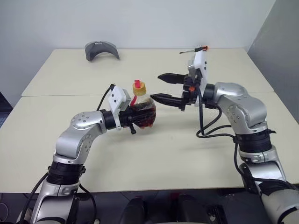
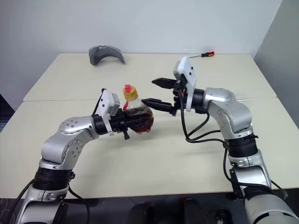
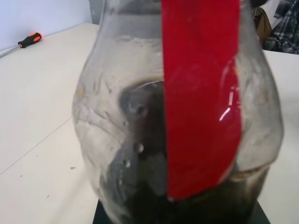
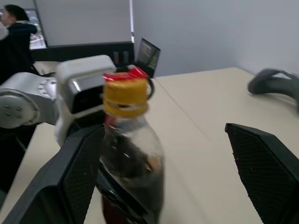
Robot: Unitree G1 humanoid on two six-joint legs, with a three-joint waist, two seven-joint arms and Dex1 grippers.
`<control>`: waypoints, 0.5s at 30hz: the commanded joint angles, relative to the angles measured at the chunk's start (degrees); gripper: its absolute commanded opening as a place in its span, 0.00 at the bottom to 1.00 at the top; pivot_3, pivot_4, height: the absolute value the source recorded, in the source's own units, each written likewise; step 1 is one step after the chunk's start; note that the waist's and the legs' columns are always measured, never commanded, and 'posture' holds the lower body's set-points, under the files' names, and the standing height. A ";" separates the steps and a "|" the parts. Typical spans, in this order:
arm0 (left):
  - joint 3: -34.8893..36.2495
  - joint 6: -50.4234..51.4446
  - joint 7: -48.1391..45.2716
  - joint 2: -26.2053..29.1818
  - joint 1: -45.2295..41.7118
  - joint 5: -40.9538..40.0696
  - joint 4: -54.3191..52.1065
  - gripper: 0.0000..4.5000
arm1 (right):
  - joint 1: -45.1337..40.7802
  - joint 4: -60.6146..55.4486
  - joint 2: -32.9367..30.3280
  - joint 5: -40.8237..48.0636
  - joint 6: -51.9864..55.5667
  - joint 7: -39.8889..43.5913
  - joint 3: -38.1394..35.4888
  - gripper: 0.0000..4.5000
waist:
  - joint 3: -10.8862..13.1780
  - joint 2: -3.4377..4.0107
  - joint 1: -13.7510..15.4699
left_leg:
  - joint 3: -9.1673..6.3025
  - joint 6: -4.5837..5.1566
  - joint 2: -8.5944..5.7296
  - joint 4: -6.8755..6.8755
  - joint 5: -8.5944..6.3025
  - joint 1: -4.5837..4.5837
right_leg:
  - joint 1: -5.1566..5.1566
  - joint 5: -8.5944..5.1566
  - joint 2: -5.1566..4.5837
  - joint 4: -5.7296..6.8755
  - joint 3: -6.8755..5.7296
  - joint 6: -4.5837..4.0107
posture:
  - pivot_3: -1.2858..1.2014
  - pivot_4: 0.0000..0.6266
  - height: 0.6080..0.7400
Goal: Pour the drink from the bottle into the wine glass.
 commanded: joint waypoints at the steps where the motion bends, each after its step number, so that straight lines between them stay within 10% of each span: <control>1: 0.56 -1.94 -0.74 -0.36 -1.34 -0.05 -0.31 0.16 | -2.04 -1.31 2.64 0.43 -0.75 -1.88 0.21 0.97 | 0.00 0.00 0.10 | 0.00 -0.02 0.00 0.00 0.01 0.00 | 0.00 0.00 0.00 0.00 0.00 0.00 | 0.52 0.24 1.00; 15: 0.61 -1.78 -0.73 -0.94 -0.81 0.05 -1.30 0.16 | -4.42 5.13 5.45 -3.81 -6.07 -3.43 0.85 0.97 | 0.00 0.00 0.14 | 0.00 -0.17 -0.03 0.01 0.10 -0.01 | 0.00 0.00 -0.02 -0.02 0.00 0.00 | 0.52 0.24 1.00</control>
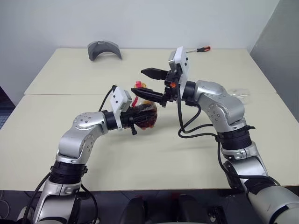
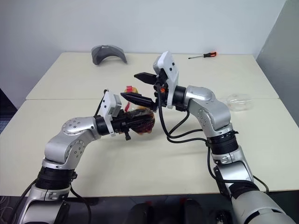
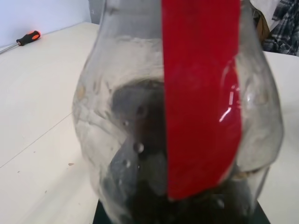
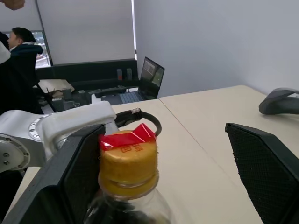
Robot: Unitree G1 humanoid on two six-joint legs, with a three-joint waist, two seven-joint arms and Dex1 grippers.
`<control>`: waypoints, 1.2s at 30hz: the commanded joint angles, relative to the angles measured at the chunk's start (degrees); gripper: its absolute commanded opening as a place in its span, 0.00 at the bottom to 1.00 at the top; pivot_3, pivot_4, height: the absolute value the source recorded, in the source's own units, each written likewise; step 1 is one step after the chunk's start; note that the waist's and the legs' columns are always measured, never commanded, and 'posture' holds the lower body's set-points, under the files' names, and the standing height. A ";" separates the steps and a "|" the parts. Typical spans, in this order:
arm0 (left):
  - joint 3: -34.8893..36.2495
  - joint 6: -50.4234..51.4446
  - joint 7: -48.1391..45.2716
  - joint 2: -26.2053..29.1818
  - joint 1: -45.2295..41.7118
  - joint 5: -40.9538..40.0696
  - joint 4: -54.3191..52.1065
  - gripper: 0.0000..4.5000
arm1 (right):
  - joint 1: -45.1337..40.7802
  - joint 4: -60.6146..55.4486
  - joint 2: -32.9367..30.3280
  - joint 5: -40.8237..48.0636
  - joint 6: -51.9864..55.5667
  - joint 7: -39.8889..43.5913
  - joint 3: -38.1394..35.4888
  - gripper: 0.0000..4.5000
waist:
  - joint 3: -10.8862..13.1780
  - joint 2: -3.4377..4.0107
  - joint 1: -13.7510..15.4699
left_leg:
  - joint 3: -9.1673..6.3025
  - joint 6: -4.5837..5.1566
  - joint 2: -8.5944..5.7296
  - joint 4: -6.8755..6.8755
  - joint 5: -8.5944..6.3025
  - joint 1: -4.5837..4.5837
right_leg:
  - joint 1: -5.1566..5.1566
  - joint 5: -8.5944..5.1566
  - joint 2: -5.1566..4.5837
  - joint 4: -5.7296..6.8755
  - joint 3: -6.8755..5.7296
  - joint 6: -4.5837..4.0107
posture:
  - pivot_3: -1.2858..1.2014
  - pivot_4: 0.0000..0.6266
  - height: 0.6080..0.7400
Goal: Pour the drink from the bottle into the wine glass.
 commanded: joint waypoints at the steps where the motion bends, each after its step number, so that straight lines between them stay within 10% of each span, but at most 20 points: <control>1: 0.87 -1.04 0.15 0.06 -0.56 -0.42 -2.64 0.16 | -0.67 -0.52 -1.01 -1.21 -2.35 0.76 -0.31 0.97 | 0.00 0.00 0.00 | 0.00 0.00 0.00 0.00 0.00 0.00 | 0.00 0.00 0.00 0.00 0.00 0.00 | 0.52 0.24 1.00; 17: 1.07 -0.50 0.39 0.43 0.22 -0.94 -3.47 0.16 | 4.37 -3.85 -13.61 2.56 3.21 5.02 -5.47 0.97 | 0.00 0.00 -0.12 | 0.00 0.17 -0.01 -0.01 -0.10 -0.02 | 0.02 0.00 -0.01 -0.03 0.00 0.00 | 0.52 0.24 1.00; 36: 0.51 -0.53 -0.24 0.06 -1.16 -0.38 -2.70 0.16 | 0.59 -6.97 -2.31 9.15 7.23 2.90 -3.94 0.97 | 0.00 0.00 0.00 | 0.00 0.12 0.01 0.00 -0.07 0.01 | 0.01 0.00 0.01 0.00 0.01 0.00 | 0.52 0.24 1.00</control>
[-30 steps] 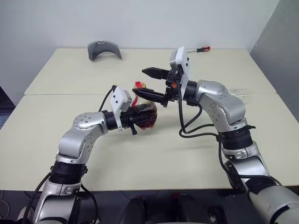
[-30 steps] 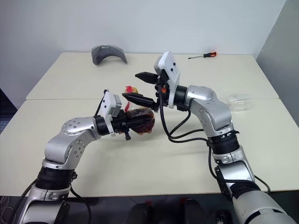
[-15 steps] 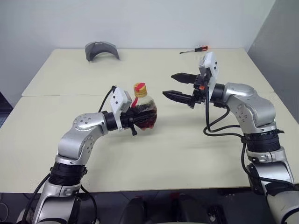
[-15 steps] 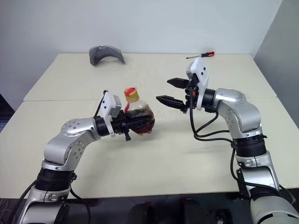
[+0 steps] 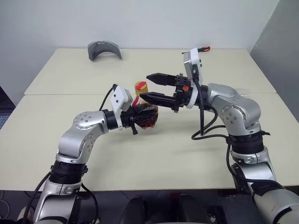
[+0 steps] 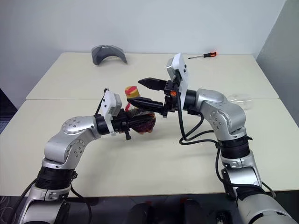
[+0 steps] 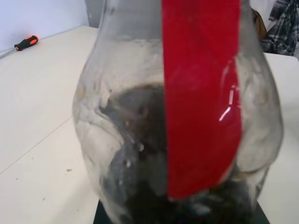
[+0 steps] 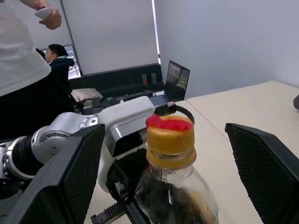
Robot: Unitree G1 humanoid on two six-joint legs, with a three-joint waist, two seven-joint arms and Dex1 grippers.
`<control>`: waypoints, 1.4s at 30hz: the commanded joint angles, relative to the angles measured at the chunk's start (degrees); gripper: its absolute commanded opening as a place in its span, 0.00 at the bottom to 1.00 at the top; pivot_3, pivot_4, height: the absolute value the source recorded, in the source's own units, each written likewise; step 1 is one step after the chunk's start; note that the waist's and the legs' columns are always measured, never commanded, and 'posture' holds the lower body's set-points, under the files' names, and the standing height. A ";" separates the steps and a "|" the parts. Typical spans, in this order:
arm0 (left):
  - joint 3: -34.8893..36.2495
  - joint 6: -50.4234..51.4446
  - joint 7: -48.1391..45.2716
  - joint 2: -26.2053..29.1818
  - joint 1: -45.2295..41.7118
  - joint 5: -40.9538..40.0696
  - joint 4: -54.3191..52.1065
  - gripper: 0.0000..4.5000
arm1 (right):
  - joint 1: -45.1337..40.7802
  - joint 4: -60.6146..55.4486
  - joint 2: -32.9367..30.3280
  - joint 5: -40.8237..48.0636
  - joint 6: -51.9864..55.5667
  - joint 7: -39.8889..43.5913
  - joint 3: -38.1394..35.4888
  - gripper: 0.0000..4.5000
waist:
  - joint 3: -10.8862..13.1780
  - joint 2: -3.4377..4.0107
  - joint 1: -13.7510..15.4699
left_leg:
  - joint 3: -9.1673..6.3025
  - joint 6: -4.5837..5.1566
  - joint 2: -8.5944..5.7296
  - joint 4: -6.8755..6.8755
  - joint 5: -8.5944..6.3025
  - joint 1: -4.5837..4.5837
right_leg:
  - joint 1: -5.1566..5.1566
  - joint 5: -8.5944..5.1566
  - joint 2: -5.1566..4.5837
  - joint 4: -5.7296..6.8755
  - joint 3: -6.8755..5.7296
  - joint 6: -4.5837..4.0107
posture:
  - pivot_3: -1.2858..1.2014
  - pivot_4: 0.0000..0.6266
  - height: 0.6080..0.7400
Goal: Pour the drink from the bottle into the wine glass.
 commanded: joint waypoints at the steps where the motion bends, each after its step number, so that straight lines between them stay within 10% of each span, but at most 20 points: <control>1: 0.59 -0.77 -0.03 0.10 -0.77 -0.36 -1.83 0.16 | -2.08 0.32 1.01 -0.32 -2.37 -0.08 0.05 0.97 | 0.00 0.00 -0.01 | 0.00 -0.07 0.00 0.00 0.04 0.00 | 0.00 0.00 0.00 0.00 0.00 0.00 | 0.52 0.24 1.00; 8: 1.12 -0.43 0.02 0.64 0.66 -0.81 -3.14 0.16 | -2.71 1.73 2.21 -1.31 -3.77 0.86 1.78 0.93 | 0.00 0.00 -0.02 | 0.00 -0.08 0.00 -0.01 0.04 0.00 | -0.01 0.00 0.00 0.01 0.00 0.00 | 0.52 0.24 1.00; 18: 1.28 -0.03 0.41 0.75 0.87 -1.07 -3.82 0.16 | -3.03 3.17 1.93 -3.07 -5.91 2.99 3.10 0.26 | 0.00 0.01 -0.02 | 0.00 -0.07 0.00 -0.01 0.04 0.00 | -0.01 0.00 0.00 0.00 0.00 0.00 | 0.52 0.24 1.00; 42: 8.00 13.03 3.23 10.24 24.82 -20.95 -37.38 0.16 | -19.06 21.86 1.44 -4.72 -22.02 37.74 7.20 0.26 | 0.05 0.08 0.09 | -0.04 0.06 -0.01 -0.04 -0.04 0.10 | 0.08 0.00 -0.03 -0.08 0.01 -0.01 | 0.52 0.24 1.00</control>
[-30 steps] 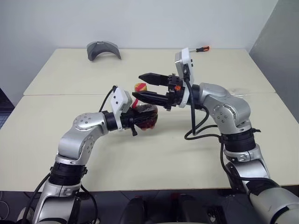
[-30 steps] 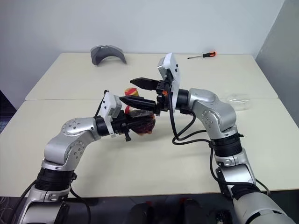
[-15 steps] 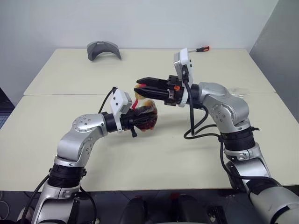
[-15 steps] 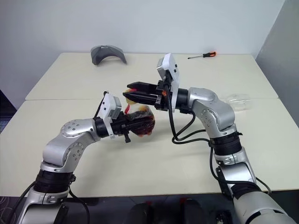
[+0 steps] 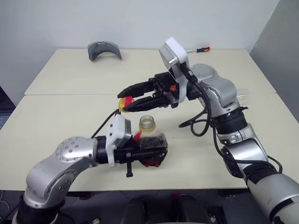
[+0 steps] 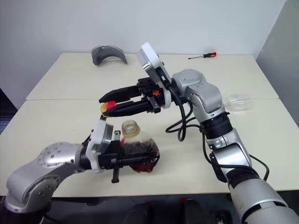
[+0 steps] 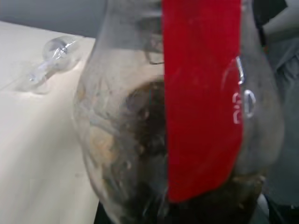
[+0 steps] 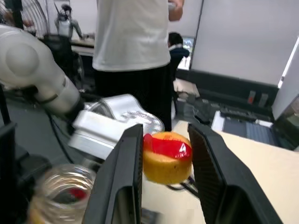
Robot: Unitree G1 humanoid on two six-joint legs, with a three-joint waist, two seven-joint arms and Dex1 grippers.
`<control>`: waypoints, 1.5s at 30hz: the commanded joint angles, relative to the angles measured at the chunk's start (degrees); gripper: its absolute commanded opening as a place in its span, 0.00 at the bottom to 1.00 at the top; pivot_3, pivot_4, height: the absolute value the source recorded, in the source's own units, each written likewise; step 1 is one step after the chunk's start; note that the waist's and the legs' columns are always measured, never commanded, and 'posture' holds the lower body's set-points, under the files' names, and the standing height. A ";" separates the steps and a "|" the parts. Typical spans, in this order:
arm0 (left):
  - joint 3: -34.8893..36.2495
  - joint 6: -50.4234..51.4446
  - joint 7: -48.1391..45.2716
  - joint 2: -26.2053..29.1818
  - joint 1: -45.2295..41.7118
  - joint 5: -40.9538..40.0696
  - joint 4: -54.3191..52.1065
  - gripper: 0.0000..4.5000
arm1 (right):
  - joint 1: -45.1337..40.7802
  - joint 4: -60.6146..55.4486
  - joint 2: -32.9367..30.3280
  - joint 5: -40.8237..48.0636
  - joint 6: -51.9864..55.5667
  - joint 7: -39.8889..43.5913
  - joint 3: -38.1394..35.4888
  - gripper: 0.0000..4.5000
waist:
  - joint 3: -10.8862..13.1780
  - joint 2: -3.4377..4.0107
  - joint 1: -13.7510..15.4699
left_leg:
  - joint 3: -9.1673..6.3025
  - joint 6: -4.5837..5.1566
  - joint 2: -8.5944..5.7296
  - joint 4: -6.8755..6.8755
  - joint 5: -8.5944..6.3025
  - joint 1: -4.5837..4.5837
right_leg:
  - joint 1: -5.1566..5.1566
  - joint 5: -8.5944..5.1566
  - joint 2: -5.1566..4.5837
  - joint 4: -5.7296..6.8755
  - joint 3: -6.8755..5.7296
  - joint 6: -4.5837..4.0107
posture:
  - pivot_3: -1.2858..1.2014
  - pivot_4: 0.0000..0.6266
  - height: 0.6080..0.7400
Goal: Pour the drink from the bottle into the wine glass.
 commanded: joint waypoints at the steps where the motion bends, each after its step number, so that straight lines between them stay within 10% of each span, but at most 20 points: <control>1: 2.96 -0.77 1.49 0.94 3.49 -2.41 -3.85 0.16 | -3.30 1.51 -2.18 -0.98 -2.98 4.83 -1.42 0.26 | 0.00 0.00 0.07 | 0.00 0.00 0.00 0.02 0.00 -0.02 | -0.01 0.00 0.00 -0.05 0.00 0.00 | 0.52 0.24 1.00; 9: 3.39 -3.90 2.97 0.99 2.53 0.31 0.89 0.16 | 0.87 -2.93 -9.58 0.91 6.84 -1.74 -5.03 0.26 | 0.00 0.00 0.28 | -0.05 0.01 0.02 -0.02 -0.01 -0.03 | 0.02 0.01 0.01 -0.11 -0.06 -0.02 | 0.52 0.24 1.00; 17: 6.67 -8.45 6.21 0.81 5.49 5.78 4.01 0.16 | 25.17 -21.76 -21.33 -0.13 15.60 -18.56 -15.00 0.26 | 0.00 -0.01 0.85 | -0.02 0.02 0.04 -0.08 -0.01 -0.14 | 0.01 0.01 0.00 -0.27 -0.07 -0.02 | 0.52 0.24 1.00; 24: 0.64 -11.80 13.05 -6.91 -4.90 12.78 11.98 0.16 | 46.61 -31.49 -10.57 -8.36 15.89 -49.43 -19.93 0.26 | 0.01 0.01 1.34 | 0.10 0.02 0.07 -0.01 -0.01 -0.07 | 0.02 0.04 0.05 -0.04 0.00 0.02 | 0.52 0.24 1.00; 33: -2.71 -11.88 14.97 -12.32 -12.30 14.89 15.84 0.16 | 50.87 -22.79 -1.04 -18.86 7.85 -68.54 -19.79 0.26 | -0.01 -0.01 0.98 | 0.26 -0.24 0.05 -0.03 0.14 -0.05 | -0.01 0.03 0.08 -0.06 0.13 0.02 | 0.52 0.24 1.00; 42: -1.43 -12.11 13.54 -11.32 -11.24 15.05 15.98 0.16 | 51.85 -29.46 -2.19 -16.45 9.70 -67.37 -19.76 0.93 | -0.01 -0.01 1.11 | 0.24 -0.22 0.04 -0.02 0.13 -0.03 | 0.00 0.03 0.08 -0.03 0.11 0.02 | 0.52 0.24 1.00; 45: 1.08 -12.37 15.76 -11.38 -12.38 15.81 18.60 0.16 | 51.34 -36.24 -3.66 -11.65 13.00 -64.31 -20.21 1.00 | 0.00 -0.01 1.13 | 0.22 -0.19 0.05 -0.02 0.11 -0.03 | 0.00 0.03 0.09 -0.03 0.10 0.02 | 0.52 0.24 1.00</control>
